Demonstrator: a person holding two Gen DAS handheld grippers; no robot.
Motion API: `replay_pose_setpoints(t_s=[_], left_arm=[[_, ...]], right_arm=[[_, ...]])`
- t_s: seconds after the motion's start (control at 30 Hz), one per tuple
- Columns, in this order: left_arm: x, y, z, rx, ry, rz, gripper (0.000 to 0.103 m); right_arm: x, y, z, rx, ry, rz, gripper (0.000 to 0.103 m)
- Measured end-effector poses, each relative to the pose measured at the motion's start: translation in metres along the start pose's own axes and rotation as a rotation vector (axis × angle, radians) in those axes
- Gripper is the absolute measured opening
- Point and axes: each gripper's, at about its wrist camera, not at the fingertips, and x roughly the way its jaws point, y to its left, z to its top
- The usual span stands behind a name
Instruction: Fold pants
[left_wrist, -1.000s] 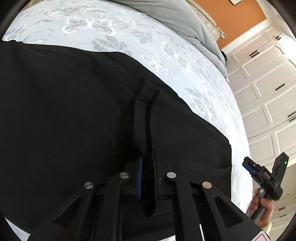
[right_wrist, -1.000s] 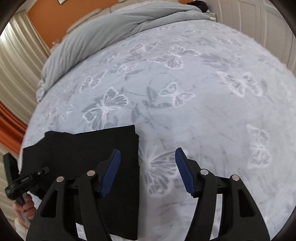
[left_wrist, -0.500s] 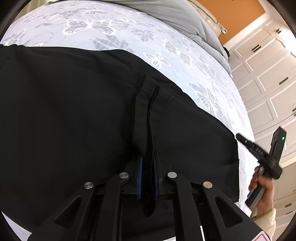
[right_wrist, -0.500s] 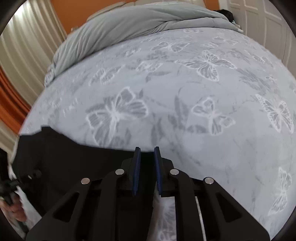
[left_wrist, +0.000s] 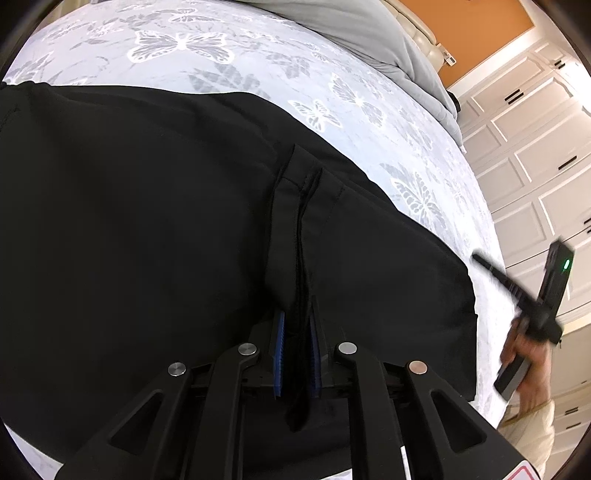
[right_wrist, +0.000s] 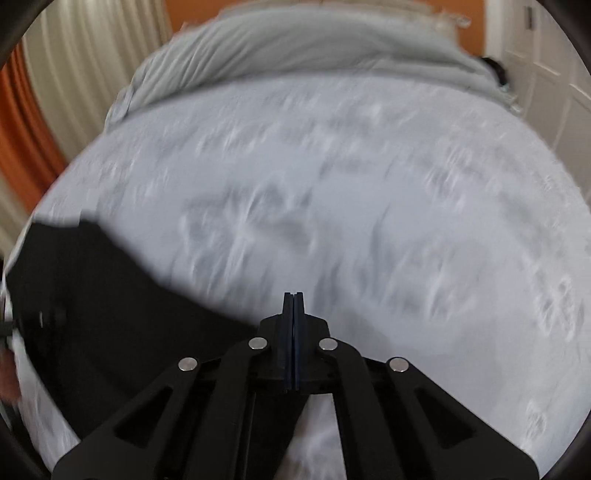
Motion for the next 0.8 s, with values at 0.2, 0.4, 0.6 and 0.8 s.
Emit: replay_pose_setpoints(t_s=[0.2,0.4,0.6,0.8], left_arm=[[-0.001,-0.001,-0.001,-0.004,0.004,0.001,0.013],[-0.004,-0.001,0.000,-0.013,0.012,-0.012,0.013],[-0.003,-0.006,0.002,0.019,0.028,-0.007,0.014],[0.005,-0.012,0.003,0.082,0.011,0.040,0.021]], right_arm=[[-0.025,-0.003,-0.008,-0.046,0.038,0.116,0.008],[-0.002,0.022,-0.042,-0.266,0.177,0.112,0.049],[-0.020,0.018,-0.014,-0.298,0.097,0.156,0.005],[0.017,0.013,-0.004,-0.337,0.107,-0.035,0.034]])
